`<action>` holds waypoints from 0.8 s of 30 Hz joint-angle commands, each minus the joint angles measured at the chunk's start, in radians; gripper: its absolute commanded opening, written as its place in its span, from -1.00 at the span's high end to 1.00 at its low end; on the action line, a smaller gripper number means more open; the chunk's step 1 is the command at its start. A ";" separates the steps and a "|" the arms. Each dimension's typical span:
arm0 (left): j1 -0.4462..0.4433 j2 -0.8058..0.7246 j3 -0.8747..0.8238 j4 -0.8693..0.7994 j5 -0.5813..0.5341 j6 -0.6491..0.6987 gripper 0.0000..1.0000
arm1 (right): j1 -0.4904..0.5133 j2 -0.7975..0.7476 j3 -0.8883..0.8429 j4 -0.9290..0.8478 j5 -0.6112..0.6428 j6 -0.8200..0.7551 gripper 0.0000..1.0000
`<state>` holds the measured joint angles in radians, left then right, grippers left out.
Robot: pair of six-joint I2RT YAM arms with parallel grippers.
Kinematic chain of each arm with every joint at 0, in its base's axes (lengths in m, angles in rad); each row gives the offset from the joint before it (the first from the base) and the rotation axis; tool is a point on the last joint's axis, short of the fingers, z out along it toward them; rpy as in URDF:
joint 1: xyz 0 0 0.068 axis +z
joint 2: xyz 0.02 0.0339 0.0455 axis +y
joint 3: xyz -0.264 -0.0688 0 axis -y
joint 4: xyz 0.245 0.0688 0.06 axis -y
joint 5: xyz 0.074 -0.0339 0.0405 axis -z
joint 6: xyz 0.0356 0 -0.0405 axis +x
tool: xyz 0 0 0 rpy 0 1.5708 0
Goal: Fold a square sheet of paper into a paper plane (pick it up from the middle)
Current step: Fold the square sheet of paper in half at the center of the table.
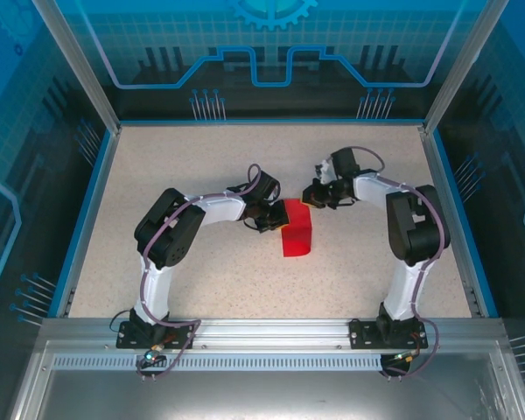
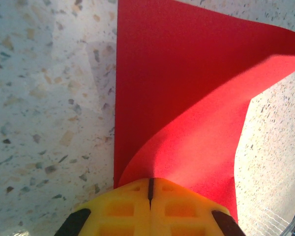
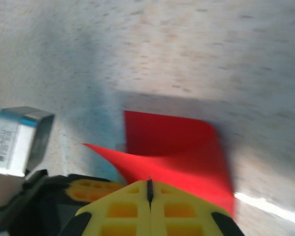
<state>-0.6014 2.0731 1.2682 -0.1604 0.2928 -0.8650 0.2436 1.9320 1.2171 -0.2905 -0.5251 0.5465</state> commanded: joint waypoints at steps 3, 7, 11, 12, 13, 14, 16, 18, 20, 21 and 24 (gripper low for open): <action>-0.006 0.126 -0.073 -0.257 -0.128 -0.003 0.96 | 0.015 0.111 0.061 -0.025 -0.030 -0.021 1.00; -0.006 0.126 -0.069 -0.272 -0.135 0.013 0.96 | -0.016 0.143 0.067 -0.018 -0.014 -0.037 1.00; -0.006 0.125 -0.071 -0.277 -0.137 0.020 0.96 | -0.060 0.146 0.060 -0.032 0.032 -0.041 1.00; -0.007 0.126 -0.070 -0.277 -0.136 0.018 0.96 | -0.069 0.142 0.059 -0.035 0.051 -0.041 1.00; -0.007 0.125 -0.072 -0.276 -0.136 0.018 0.97 | -0.077 0.139 0.057 -0.036 0.067 -0.039 1.00; -0.006 0.126 -0.076 -0.277 -0.136 0.016 0.96 | -0.089 0.137 0.052 -0.030 0.080 -0.030 1.00; -0.006 0.126 -0.078 -0.274 -0.136 0.017 0.96 | -0.109 0.136 0.040 0.002 0.087 -0.008 1.00; -0.006 0.122 -0.080 -0.274 -0.136 0.018 0.96 | -0.131 0.136 0.027 0.036 0.084 0.017 1.00; -0.006 0.118 -0.079 -0.271 -0.137 0.018 0.96 | -0.147 0.128 0.017 0.068 0.082 0.035 1.00; -0.007 0.118 -0.078 -0.269 -0.135 0.018 0.96 | -0.152 0.119 0.008 0.085 0.081 0.041 1.00; -0.006 0.117 -0.075 -0.264 -0.132 0.017 0.96 | -0.157 0.060 -0.016 0.114 0.078 0.050 1.00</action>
<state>-0.6014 2.0743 1.2736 -0.1684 0.2924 -0.8616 0.1226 2.0529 1.2282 -0.2291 -0.5240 0.5732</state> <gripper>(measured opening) 0.046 0.043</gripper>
